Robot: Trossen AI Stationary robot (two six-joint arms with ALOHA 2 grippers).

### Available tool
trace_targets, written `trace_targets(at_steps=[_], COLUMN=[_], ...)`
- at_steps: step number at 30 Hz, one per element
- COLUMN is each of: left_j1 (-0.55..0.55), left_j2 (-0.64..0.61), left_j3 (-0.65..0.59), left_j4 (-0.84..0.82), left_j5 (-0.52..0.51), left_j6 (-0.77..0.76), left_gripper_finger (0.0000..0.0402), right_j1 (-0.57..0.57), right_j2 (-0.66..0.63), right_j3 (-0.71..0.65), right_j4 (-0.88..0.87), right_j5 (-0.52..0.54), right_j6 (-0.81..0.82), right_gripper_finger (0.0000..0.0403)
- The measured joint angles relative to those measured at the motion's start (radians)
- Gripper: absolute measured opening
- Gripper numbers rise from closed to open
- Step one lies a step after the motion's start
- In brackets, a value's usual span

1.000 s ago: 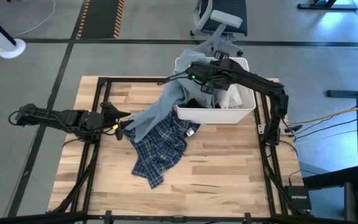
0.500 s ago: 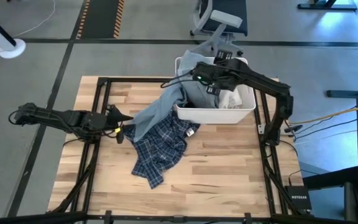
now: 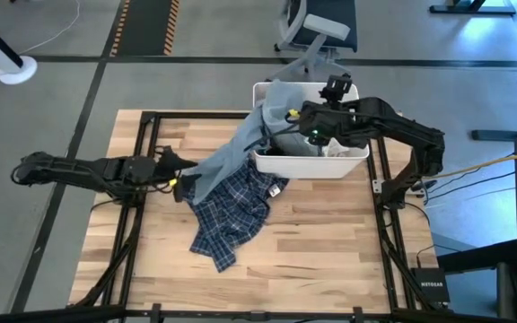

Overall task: Sort clothes
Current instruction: Put the blue denim pants into the white laundry bin

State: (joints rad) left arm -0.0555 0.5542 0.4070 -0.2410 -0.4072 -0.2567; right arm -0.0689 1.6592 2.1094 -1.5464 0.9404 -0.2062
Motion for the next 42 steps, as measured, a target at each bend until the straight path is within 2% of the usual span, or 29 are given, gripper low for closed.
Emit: trace_targets(at_steps=[5,9,11,15,20,24,27,32,37,42], left_j1=[0.1,0.179,0.219,0.284,0.303,0.286,0.271,0.249,0.243,0.243], left_j2=[0.076,0.14,0.174,0.275,0.431,0.499,0.504,0.469,0.397,0.369], left_j3=[0.034,0.099,0.12,0.125,0.122,0.122,0.127,0.174,0.302,0.437], left_j4=[-0.016,-0.062,-0.064,-0.061,-0.026,0.095,0.161,0.155,0.065,0.045], left_j5=[0.103,0.12,0.18,0.369,0.399,0.398,0.404,0.436,0.441,0.466], left_j6=[0.0,0.039,0.037,0.037,0.1,0.127,0.148,0.183,0.211,0.234], left_gripper_finger=[0.0232,0.0258,0.0266,0.0267,0.0253,0.0208,0.0141,0.002,0.0017,0.0006], right_j1=[-0.004,-0.004,-0.003,-0.003,0.003,0.029,0.055,0.123,0.212,0.275], right_j2=[0.001,0.001,0.001,0.001,0.001,0.002,0.002,0.002,0.002,0.006], right_j3=[0.0,0.0,0.0,-0.004,-0.031,-0.061,-0.082,-0.103,-0.103,-0.103], right_j4=[-0.002,-0.003,-0.008,-0.023,-0.025,-0.024,-0.024,-0.017,0.028,0.161], right_j5=[-0.008,-0.014,-0.015,-0.015,-0.014,-0.009,-0.006,0.013,0.063,0.062], right_j6=[-0.001,-0.007,-0.009,-0.013,-0.034,-0.039,-0.07,-0.098,-0.147,-0.281], right_gripper_finger=[0.0251,0.0268,0.0272,0.0273,0.0272,0.0272,0.0272,0.0272,0.0272,0.0272])
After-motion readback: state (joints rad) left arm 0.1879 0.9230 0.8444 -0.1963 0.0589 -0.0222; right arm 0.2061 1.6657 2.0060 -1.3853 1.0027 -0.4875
